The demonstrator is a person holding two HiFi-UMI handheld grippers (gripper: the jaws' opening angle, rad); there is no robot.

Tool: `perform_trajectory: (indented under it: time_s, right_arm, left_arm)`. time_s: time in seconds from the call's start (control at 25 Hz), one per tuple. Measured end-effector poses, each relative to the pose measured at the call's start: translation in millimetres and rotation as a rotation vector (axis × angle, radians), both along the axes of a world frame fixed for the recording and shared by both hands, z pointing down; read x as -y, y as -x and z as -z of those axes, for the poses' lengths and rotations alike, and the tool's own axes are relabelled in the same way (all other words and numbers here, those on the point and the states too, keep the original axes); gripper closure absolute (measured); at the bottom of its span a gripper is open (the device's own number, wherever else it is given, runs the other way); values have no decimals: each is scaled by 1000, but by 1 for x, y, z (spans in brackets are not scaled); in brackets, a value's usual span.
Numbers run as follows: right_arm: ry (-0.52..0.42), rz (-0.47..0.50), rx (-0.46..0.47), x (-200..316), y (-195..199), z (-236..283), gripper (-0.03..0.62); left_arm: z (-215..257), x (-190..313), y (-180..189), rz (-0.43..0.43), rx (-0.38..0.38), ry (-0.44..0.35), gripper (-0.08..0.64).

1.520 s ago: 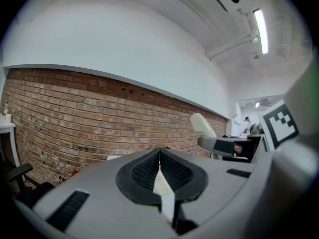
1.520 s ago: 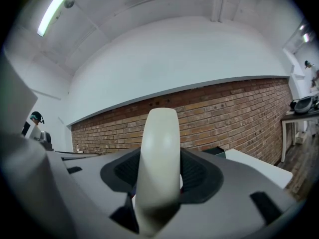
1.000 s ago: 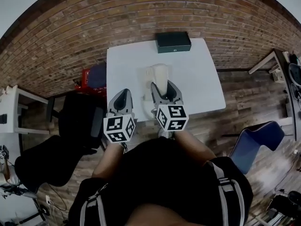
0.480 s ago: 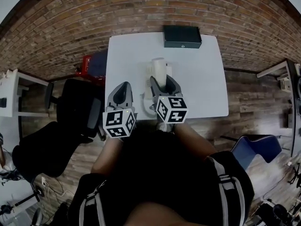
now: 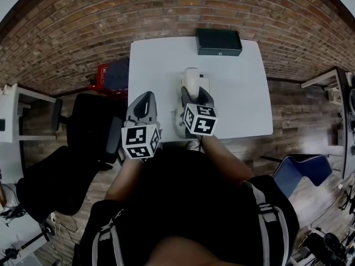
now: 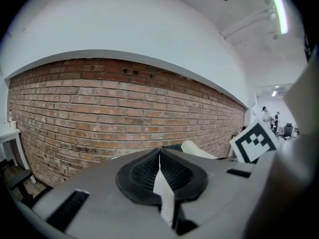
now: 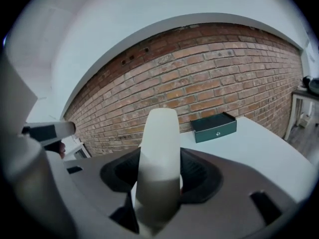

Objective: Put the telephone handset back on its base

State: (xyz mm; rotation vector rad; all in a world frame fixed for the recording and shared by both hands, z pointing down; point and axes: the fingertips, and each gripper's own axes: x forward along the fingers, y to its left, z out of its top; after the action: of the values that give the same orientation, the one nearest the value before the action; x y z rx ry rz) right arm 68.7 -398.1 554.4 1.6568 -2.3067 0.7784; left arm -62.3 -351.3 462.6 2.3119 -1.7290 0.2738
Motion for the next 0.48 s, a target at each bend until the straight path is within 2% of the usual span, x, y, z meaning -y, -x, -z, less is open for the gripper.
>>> perform_trajectory:
  time_s: [0.28, 0.48]
  right_arm:
    - [74, -27, -139, 14, 10, -35, 388]
    - [129, -60, -205, 28, 9, -58, 388]
  left_arm:
    - [1, 3, 18, 1, -17, 5, 555]
    - [1, 3, 33, 16, -22, 8, 555]
